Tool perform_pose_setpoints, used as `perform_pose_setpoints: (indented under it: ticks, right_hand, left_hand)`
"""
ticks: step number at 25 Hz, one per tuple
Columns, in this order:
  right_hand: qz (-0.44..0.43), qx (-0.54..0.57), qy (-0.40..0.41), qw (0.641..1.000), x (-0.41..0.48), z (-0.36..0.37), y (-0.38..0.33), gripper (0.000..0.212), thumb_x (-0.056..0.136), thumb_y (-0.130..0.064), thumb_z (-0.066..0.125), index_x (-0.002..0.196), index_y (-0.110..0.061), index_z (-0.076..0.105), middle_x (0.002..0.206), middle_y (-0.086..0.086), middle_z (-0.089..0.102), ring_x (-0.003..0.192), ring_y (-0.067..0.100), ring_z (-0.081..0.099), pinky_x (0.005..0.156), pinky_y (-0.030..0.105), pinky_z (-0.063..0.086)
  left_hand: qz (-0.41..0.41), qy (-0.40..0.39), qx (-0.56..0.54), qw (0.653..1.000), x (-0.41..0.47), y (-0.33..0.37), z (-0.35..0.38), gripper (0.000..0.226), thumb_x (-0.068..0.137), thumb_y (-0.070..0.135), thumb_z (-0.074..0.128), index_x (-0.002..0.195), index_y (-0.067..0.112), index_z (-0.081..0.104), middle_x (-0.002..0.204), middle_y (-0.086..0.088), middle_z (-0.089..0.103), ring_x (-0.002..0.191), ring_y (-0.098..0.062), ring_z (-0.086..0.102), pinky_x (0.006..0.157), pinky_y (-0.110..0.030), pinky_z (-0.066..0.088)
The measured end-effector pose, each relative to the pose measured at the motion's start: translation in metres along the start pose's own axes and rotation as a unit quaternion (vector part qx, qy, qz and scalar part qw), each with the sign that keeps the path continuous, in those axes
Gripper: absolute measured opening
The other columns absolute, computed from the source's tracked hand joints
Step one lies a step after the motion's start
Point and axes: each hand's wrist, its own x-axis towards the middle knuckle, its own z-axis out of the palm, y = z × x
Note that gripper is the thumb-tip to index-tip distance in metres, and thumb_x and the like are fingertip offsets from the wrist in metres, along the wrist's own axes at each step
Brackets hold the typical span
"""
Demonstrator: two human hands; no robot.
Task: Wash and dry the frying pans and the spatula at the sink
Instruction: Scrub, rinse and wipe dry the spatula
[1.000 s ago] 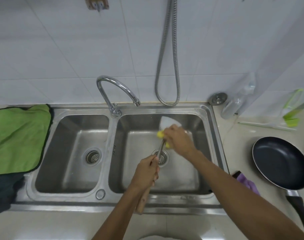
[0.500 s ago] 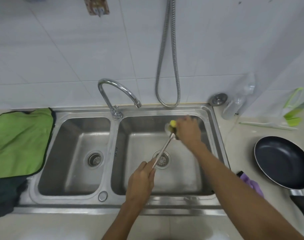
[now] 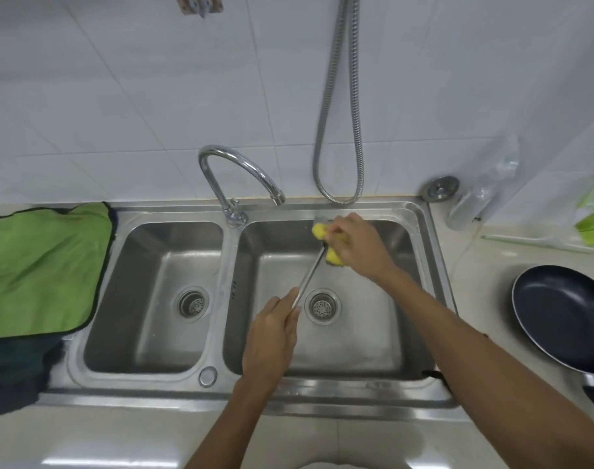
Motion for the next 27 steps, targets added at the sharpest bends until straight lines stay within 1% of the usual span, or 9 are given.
perform_pose_setpoints:
  ticks: [3,7,10,13,16,19,23,25,27]
  right_hand:
    - [0.124,0.008,0.004,0.992,0.014,-0.002,0.011,0.017,0.094,-0.036,0.063,0.085,-0.021,0.064,0.093,0.004,0.067,0.093,0.024,0.062,0.073,0.031,0.036]
    - [0.047,0.041,-0.050,0.997,0.013,-0.004,0.005,0.016,0.093,-0.030,0.067,0.091,-0.014,0.069,0.094,0.000,0.064,0.095,0.019,0.059,0.080,0.033,0.041]
    - [0.126,0.031,-0.033,0.991,0.014,-0.001,0.001,0.012,0.092,-0.030,0.066,0.089,-0.018,0.068,0.098,0.005,0.068,0.096,0.024,0.062,0.075,0.030,0.037]
    - [0.089,0.051,-0.045,0.994,0.009,0.004,0.002,0.008,0.090,-0.027,0.070,0.089,-0.019,0.071,0.098,0.003,0.066,0.093,0.019,0.061,0.079,0.028,0.039]
    - [0.174,0.076,0.018,0.982,0.006,0.000,0.005,0.005,0.087,-0.025,0.069,0.084,-0.023,0.071,0.096,-0.001,0.069,0.099,0.020,0.064,0.084,0.031,0.046]
    - [0.098,0.083,-0.033,0.991,-0.005,0.010,-0.009,0.007,0.088,-0.026,0.074,0.089,-0.019,0.073,0.100,0.002,0.065,0.092,0.013,0.058,0.084,0.027,0.041]
    - [0.290,0.091,0.004,0.953,-0.002,-0.004,0.030,0.013,0.091,-0.027,0.065,0.091,-0.019,0.076,0.110,0.004,0.074,0.108,0.028,0.066,0.091,0.032,0.048]
    - [0.314,0.041,-0.030,0.948,-0.013,-0.021,0.060,0.014,0.093,-0.030,0.063,0.090,-0.024,0.075,0.117,0.006,0.073,0.113,0.031,0.064,0.093,0.033,0.047]
    - [0.312,-0.013,-0.014,0.950,-0.026,-0.041,0.086,0.013,0.093,-0.032,0.065,0.092,-0.024,0.075,0.115,0.008,0.073,0.112,0.033,0.065,0.090,0.032,0.046]
  left_hand:
    - [0.010,-0.024,0.010,1.000,-0.010,0.003,0.003,0.039,0.100,0.022,0.063,0.138,0.024,0.062,0.083,0.010,0.052,0.066,-0.010,0.051,0.063,-0.030,0.052]
    - [-0.017,-0.027,-0.031,0.999,-0.006,0.000,0.005,0.038,0.100,0.018,0.063,0.137,0.024,0.063,0.082,0.005,0.060,0.069,-0.013,0.060,0.065,-0.033,0.054]
    - [-0.012,-0.021,-0.027,0.999,-0.006,-0.003,0.003,0.039,0.098,0.016,0.065,0.136,0.026,0.063,0.080,0.004,0.059,0.068,-0.013,0.058,0.064,-0.032,0.052]
    - [-0.014,-0.016,-0.035,0.999,-0.006,-0.006,0.003,0.040,0.098,0.014,0.065,0.136,0.026,0.063,0.081,0.004,0.060,0.067,-0.012,0.058,0.063,-0.030,0.052]
    - [0.008,-0.017,-0.020,1.000,-0.011,-0.003,0.005,0.041,0.097,0.014,0.066,0.137,0.024,0.063,0.078,0.004,0.057,0.064,-0.013,0.055,0.063,-0.029,0.051]
    - [-0.002,-0.020,-0.050,0.999,-0.013,-0.004,0.009,0.042,0.096,0.012,0.067,0.136,0.023,0.064,0.080,0.001,0.063,0.068,-0.016,0.062,0.065,-0.039,0.056]
    - [-0.013,-0.024,-0.074,0.997,-0.028,0.004,0.012,0.043,0.096,0.012,0.067,0.135,0.030,0.063,0.078,0.006,0.061,0.066,-0.009,0.059,0.062,-0.032,0.055]
    - [-0.071,-0.006,-0.114,0.991,-0.027,0.000,0.012,0.039,0.097,0.013,0.067,0.135,0.023,0.066,0.071,0.001,0.060,0.061,-0.012,0.056,0.060,-0.027,0.051]
    - [-0.116,-0.028,-0.131,0.984,-0.020,-0.002,0.018,0.035,0.099,0.016,0.065,0.134,0.019,0.066,0.069,-0.008,0.063,0.056,-0.012,0.054,0.063,-0.030,0.051]
